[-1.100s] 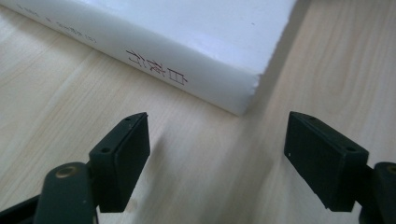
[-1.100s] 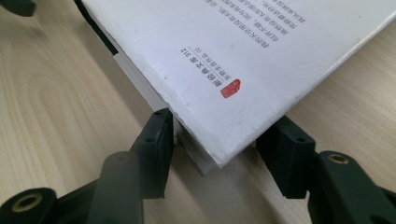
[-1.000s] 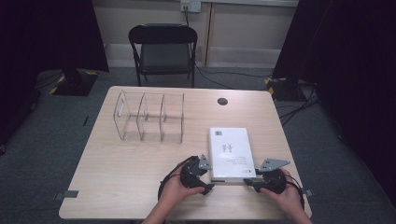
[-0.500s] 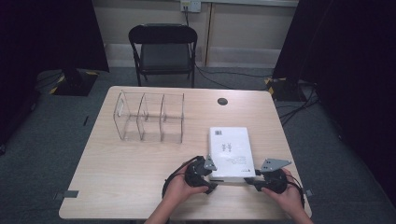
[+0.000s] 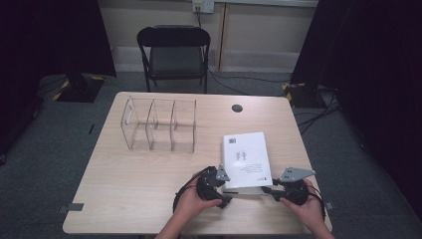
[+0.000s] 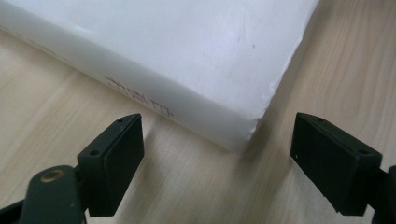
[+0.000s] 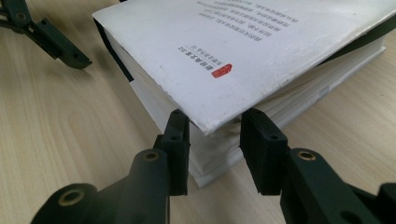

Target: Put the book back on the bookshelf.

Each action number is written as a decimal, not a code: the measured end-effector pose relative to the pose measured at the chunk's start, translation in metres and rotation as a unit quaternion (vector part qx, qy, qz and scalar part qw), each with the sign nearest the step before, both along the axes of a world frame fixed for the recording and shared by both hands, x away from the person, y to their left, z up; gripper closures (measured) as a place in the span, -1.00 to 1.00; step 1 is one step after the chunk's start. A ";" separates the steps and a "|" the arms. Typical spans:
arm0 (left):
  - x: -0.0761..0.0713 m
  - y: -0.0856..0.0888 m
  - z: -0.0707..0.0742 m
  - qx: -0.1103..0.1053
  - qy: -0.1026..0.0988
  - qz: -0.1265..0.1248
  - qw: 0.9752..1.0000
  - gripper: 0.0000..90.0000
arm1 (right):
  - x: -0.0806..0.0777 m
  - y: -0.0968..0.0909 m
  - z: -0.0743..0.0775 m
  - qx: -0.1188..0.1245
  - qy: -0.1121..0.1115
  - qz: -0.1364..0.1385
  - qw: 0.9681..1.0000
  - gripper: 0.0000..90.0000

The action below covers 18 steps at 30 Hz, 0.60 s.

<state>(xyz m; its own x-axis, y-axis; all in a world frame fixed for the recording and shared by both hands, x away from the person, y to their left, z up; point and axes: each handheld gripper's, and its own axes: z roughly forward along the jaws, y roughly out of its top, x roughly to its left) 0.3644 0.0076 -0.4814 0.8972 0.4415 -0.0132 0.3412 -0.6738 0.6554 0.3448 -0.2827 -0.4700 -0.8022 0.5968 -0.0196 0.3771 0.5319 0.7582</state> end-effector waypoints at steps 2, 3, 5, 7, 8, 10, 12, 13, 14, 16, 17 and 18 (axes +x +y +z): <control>0.000 0.000 0.006 -0.003 -0.010 -0.003 1.000 -0.62 | 0.001 0.000 0.001 0.003 0.002 0.002 1.000 0.43; 0.000 0.000 0.006 -0.003 -0.010 -0.003 1.000 -0.64 | 0.001 0.000 0.001 0.003 0.002 0.002 1.000 0.43; 0.002 -0.003 0.011 -0.002 -0.024 -0.003 1.000 -0.64 | 0.001 0.001 0.001 0.006 0.001 -0.001 1.000 0.43; 0.002 -0.005 0.013 -0.009 -0.026 -0.003 1.000 -0.65 | 0.002 0.001 0.001 0.006 0.000 -0.001 1.000 0.43; 0.003 -0.007 0.015 -0.013 -0.027 -0.007 1.000 -0.64 | 0.002 0.001 0.002 0.008 0.002 -0.003 1.000 0.44; 0.004 -0.011 0.018 -0.010 -0.033 -0.008 0.999 -0.65 | 0.002 0.002 0.002 0.009 0.002 -0.005 1.000 0.44; 0.004 -0.012 0.018 -0.006 -0.040 -0.007 0.999 -0.64 | 0.002 0.001 0.002 0.009 0.003 -0.004 1.000 0.44; 0.005 -0.013 0.019 -0.004 -0.045 -0.009 0.999 -0.65 | 0.002 0.001 0.002 0.009 0.003 -0.004 1.000 0.44; 0.006 -0.014 0.019 -0.005 -0.043 -0.011 0.999 -0.65 | 0.002 0.001 0.002 0.009 0.003 -0.004 1.000 0.44; 0.008 -0.018 0.021 -0.001 -0.045 -0.011 0.999 -0.66 | 0.002 0.001 0.003 0.009 0.003 -0.004 1.000 0.44; 0.009 -0.019 0.022 -0.003 -0.046 -0.012 0.999 -0.66 | 0.002 0.002 0.003 0.008 0.003 -0.004 1.000 0.44; 0.010 -0.020 0.024 -0.003 -0.046 -0.012 0.999 -0.66 | 0.002 0.002 0.003 0.009 0.003 -0.004 1.000 0.44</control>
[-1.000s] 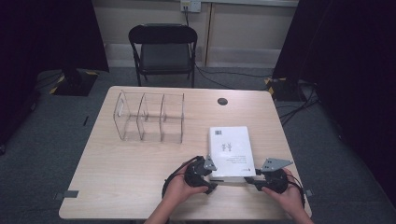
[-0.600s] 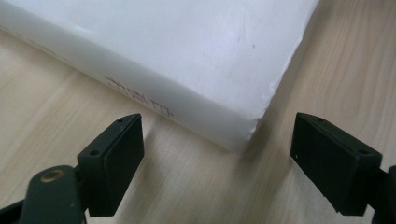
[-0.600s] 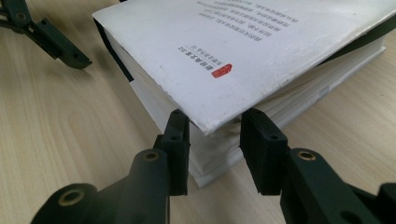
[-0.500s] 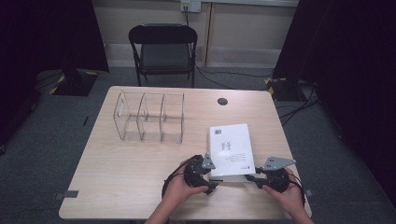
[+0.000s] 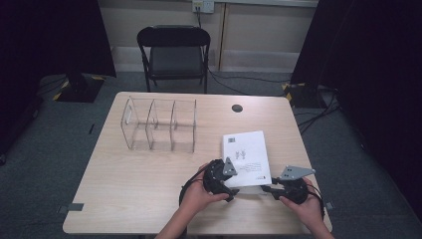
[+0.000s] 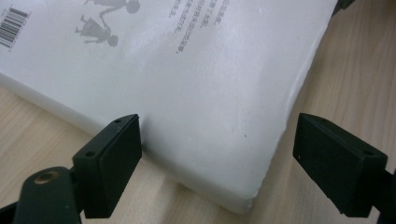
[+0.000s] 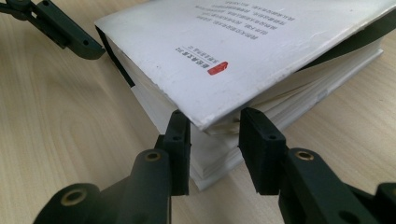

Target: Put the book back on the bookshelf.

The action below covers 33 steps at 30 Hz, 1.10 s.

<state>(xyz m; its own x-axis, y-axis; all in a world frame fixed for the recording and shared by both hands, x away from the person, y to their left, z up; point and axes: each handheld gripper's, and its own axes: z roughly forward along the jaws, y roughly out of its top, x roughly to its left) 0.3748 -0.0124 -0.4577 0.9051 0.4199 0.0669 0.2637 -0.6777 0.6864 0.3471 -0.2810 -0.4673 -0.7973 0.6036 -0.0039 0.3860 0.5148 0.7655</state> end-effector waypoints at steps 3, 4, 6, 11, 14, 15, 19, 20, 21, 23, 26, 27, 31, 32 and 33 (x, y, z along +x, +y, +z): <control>0.001 -0.002 0.002 -0.006 -0.001 -0.002 1.000 -0.65 | 0.000 0.000 0.001 0.000 0.001 0.000 1.000 0.44; 0.001 -0.004 0.003 -0.005 -0.001 -0.004 1.000 -0.65 | 0.000 0.000 0.001 0.000 0.001 0.000 1.000 0.44; 0.002 -0.010 0.003 0.001 -0.011 -0.008 1.000 -0.65 | 0.000 0.000 0.001 0.002 -0.002 0.001 1.000 0.45; 0.004 -0.016 0.002 -0.005 -0.019 -0.010 1.000 -0.68 | 0.000 0.000 0.002 0.002 -0.001 0.000 1.000 0.45; 0.004 -0.018 0.001 -0.004 -0.025 -0.012 1.000 -0.69 | 0.000 0.000 0.002 0.003 -0.001 0.000 1.000 0.45; 0.004 -0.019 0.001 -0.005 -0.025 -0.010 1.000 -0.71 | 0.000 0.000 0.002 0.003 0.000 0.000 1.000 0.45; 0.004 -0.024 -0.001 0.001 -0.030 -0.010 1.000 -0.84 | 0.001 0.000 0.002 0.002 0.000 0.000 1.000 0.45; 0.003 -0.025 -0.002 0.002 -0.034 -0.011 0.999 -0.87 | 0.000 0.000 0.003 0.002 0.000 0.000 1.000 0.45; 0.003 -0.026 -0.002 0.005 -0.038 -0.009 0.999 -0.89 | 0.000 0.000 0.003 0.002 -0.001 0.000 1.000 0.45; 0.002 -0.028 -0.003 0.010 -0.042 -0.011 0.999 -0.93 | 0.001 0.001 0.003 0.003 -0.001 -0.001 1.000 0.45; 0.002 -0.030 -0.004 0.013 -0.047 -0.009 0.999 -0.97 | 0.001 0.001 0.003 0.002 -0.001 0.000 1.000 0.45; 0.002 -0.030 -0.004 0.013 -0.046 -0.007 0.999 -1.00 | 0.001 0.001 0.003 0.003 -0.001 0.000 1.000 0.45; 0.002 -0.033 -0.005 0.021 -0.052 -0.005 0.998 -1.00 | 0.000 0.001 0.004 0.003 -0.002 -0.001 1.000 0.45; 0.002 -0.034 -0.005 0.018 -0.053 -0.002 0.998 -1.00 | 0.001 0.001 0.004 0.003 -0.002 -0.001 1.000 0.45; 0.003 -0.034 -0.006 0.018 -0.054 -0.002 0.998 -1.00 | 0.000 0.001 0.004 0.005 -0.002 -0.001 1.000 0.45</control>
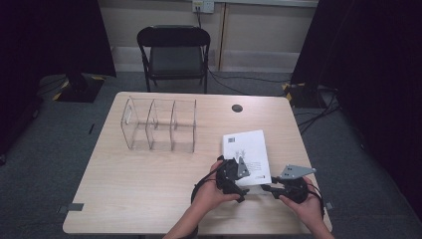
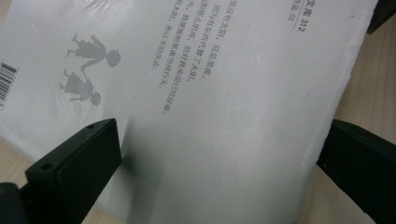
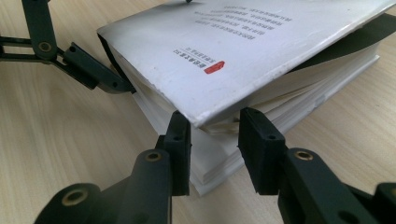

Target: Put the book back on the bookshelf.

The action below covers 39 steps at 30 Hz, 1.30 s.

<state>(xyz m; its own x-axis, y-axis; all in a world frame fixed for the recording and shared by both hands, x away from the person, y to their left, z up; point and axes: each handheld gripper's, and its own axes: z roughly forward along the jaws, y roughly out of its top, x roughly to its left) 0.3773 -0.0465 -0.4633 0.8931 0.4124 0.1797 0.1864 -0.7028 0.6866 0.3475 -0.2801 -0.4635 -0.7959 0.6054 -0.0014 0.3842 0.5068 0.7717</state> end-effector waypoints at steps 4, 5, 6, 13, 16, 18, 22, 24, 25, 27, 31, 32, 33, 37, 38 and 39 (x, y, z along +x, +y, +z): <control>0.000 -0.002 -0.001 0.000 -0.007 0.005 1.000 -1.00 | 0.000 0.000 0.000 0.001 0.001 0.000 1.000 0.45; 0.000 -0.002 -0.001 0.000 -0.007 0.005 1.000 -1.00 | 0.000 0.000 0.000 0.000 0.002 0.000 1.000 0.45; -0.001 -0.003 -0.001 0.003 -0.010 0.005 1.000 -1.00 | 0.000 0.000 0.000 0.000 0.002 0.000 1.000 0.45; -0.001 -0.005 -0.002 0.006 -0.016 0.010 1.000 -1.00 | 0.000 0.000 0.000 0.000 0.002 0.000 1.000 0.45; -0.001 -0.006 -0.002 0.006 -0.019 0.012 1.000 -1.00 | 0.001 0.000 0.001 0.000 0.002 0.001 1.000 0.45; -0.001 -0.006 -0.003 0.004 -0.021 0.013 1.000 -1.00 | 0.001 0.000 0.001 0.001 0.002 0.000 1.000 0.45; 0.000 -0.007 -0.002 0.010 -0.021 0.011 1.000 -1.00 | 0.001 0.000 0.001 0.001 0.003 0.001 1.000 0.45; 0.000 -0.007 -0.002 0.010 -0.020 0.012 1.000 -1.00 | 0.001 0.000 0.001 0.001 0.002 0.001 1.000 0.45; 0.000 -0.007 -0.002 0.010 -0.019 0.012 1.000 -1.00 | 0.001 0.000 0.001 0.000 0.003 0.001 1.000 0.45; 0.000 -0.007 -0.002 0.009 -0.019 0.014 1.000 -1.00 | 0.001 0.000 0.001 0.000 0.003 0.001 1.000 0.45; -0.001 -0.008 -0.003 0.010 -0.024 0.015 1.000 -1.00 | 0.001 0.000 0.001 0.001 0.004 0.000 1.000 0.45; -0.001 -0.008 -0.003 0.010 -0.024 0.016 1.000 -1.00 | 0.001 0.000 0.001 0.001 0.005 0.000 1.000 0.45; -0.001 -0.008 -0.003 0.010 -0.026 0.015 0.999 -1.00 | 0.001 0.000 0.001 0.001 0.005 0.000 1.000 0.45; -0.001 -0.009 -0.004 0.012 -0.031 0.019 0.999 -1.00 | 0.001 0.000 0.002 0.001 0.005 0.000 1.000 0.45; -0.001 -0.010 -0.004 0.013 -0.032 0.020 0.999 -1.00 | 0.001 0.000 0.002 0.001 0.005 0.000 1.000 0.45; -0.001 -0.010 -0.004 0.015 -0.032 0.019 0.999 -1.00 | 0.001 0.000 0.002 0.001 0.006 0.000 1.000 0.45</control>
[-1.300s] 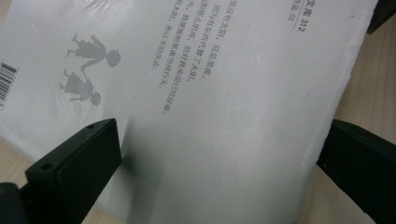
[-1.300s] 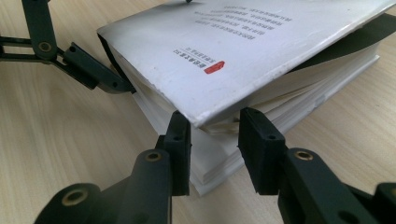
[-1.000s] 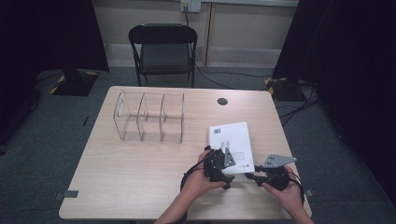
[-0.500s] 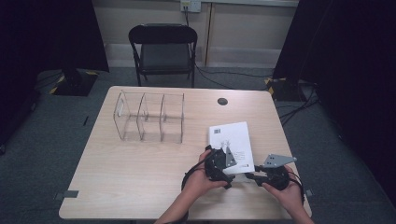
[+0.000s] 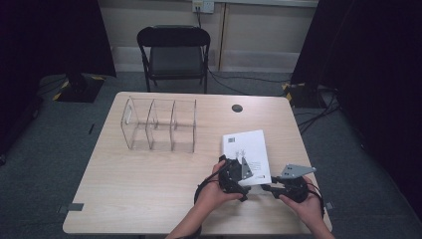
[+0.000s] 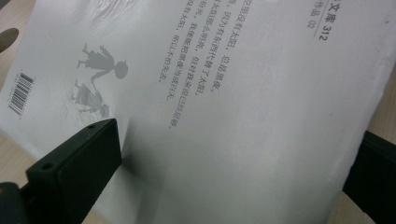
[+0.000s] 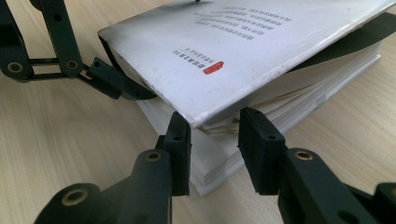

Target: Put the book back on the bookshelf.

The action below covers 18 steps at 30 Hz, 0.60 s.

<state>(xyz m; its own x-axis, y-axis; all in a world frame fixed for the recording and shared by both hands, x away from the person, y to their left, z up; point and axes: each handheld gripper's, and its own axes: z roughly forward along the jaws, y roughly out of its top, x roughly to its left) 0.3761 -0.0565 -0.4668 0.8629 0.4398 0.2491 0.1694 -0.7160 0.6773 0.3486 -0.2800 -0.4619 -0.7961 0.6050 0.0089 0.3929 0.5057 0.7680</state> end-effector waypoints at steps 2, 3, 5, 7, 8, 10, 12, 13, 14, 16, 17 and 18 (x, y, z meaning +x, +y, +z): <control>0.000 0.000 0.000 0.003 -0.001 0.001 1.000 -1.00 | 0.000 0.000 0.000 0.000 0.001 0.001 1.000 0.45; 0.000 -0.001 0.000 0.003 -0.001 0.001 1.000 -1.00 | 0.000 0.000 0.000 0.000 0.001 0.000 1.000 0.45; 0.000 -0.001 0.000 0.003 -0.002 0.002 1.000 -0.99 | 0.000 0.000 0.000 -0.001 0.001 0.000 1.000 0.45; 0.000 0.000 0.000 -0.004 -0.001 0.004 1.000 -0.97 | 0.000 0.000 0.000 -0.001 0.002 0.001 1.000 0.45; 0.000 0.000 0.000 -0.004 0.000 0.004 1.000 -0.96 | 0.000 0.000 0.000 -0.002 0.002 0.001 1.000 0.45; 0.000 0.000 0.001 0.000 0.001 0.003 1.000 -0.96 | 0.000 0.000 0.000 -0.002 0.001 0.001 1.000 0.45; 0.000 0.000 0.001 0.004 0.001 0.002 1.000 -0.95 | 0.000 0.000 0.000 -0.002 0.002 0.001 1.000 0.45; 0.000 0.000 0.001 0.003 0.001 0.002 1.000 -0.95 | 0.000 0.000 0.000 -0.003 0.002 0.001 1.000 0.45; 0.000 0.000 0.001 0.003 0.001 0.003 1.000 -0.94 | 0.000 0.000 0.000 -0.004 0.001 0.001 1.000 0.45; 0.000 0.000 0.001 0.000 0.001 0.003 1.000 -0.94 | 0.000 0.000 0.000 -0.003 0.002 0.001 1.000 0.45; 0.000 0.000 0.001 -0.001 0.001 0.003 1.000 -0.94 | 0.000 0.000 0.000 -0.003 0.002 0.001 1.000 0.45; 0.001 0.001 0.002 0.000 0.003 0.002 1.000 -0.94 | 0.000 0.000 0.000 -0.002 0.001 0.000 1.000 0.45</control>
<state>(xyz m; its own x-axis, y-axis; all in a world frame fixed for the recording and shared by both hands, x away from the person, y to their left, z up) 0.3766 -0.0557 -0.4652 0.8627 0.4434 0.2431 0.1767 -0.7148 0.6766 0.3490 -0.2799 -0.4619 -0.7966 0.6045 0.0078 0.3944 0.5097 0.7646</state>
